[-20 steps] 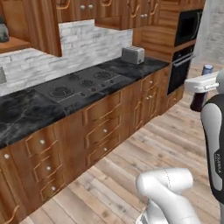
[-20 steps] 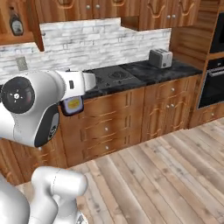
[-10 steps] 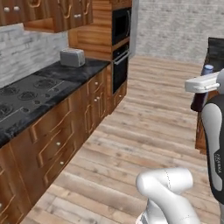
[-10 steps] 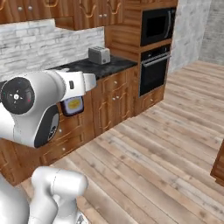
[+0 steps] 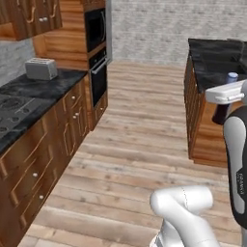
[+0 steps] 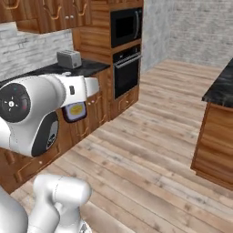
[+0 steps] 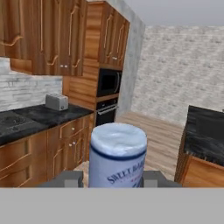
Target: Move the condiment bottle and syrup bottle from the cabinet to the dining counter.
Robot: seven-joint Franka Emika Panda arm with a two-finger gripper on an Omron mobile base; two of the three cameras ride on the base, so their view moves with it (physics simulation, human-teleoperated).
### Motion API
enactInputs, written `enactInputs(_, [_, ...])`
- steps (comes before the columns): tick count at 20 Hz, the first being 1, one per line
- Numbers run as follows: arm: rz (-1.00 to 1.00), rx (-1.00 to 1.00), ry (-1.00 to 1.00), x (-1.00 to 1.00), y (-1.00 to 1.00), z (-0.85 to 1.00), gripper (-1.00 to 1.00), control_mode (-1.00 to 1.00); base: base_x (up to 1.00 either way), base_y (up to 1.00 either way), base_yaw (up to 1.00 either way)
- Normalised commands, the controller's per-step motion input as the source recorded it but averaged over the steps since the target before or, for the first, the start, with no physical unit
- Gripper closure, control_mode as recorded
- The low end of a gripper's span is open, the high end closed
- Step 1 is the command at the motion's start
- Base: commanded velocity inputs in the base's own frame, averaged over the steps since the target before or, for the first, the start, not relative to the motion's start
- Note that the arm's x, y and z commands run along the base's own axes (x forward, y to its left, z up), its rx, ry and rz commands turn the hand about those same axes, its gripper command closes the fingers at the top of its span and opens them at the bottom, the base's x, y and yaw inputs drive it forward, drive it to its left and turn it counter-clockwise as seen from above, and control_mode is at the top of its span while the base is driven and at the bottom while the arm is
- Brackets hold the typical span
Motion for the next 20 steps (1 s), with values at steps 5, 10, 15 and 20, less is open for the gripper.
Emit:
enactInputs(5, [0.0,0.0,0.0,0.0,0.0,0.0,1.0,1.0,1.0,-0.32,-0.01])
enactInputs(10, [0.0,0.0,0.0,0.0,0.0,0.0,1.0,1.0,0.96,-0.61,0.0])
enactInputs(15, [0.0,0.0,0.0,0.0,0.0,0.0,1.0,1.0,0.68,-0.95,0.0])
enactInputs(20, [0.0,0.0,0.0,0.0,0.0,0.0,1.0,1.0,0.7,-1.0,0.0])
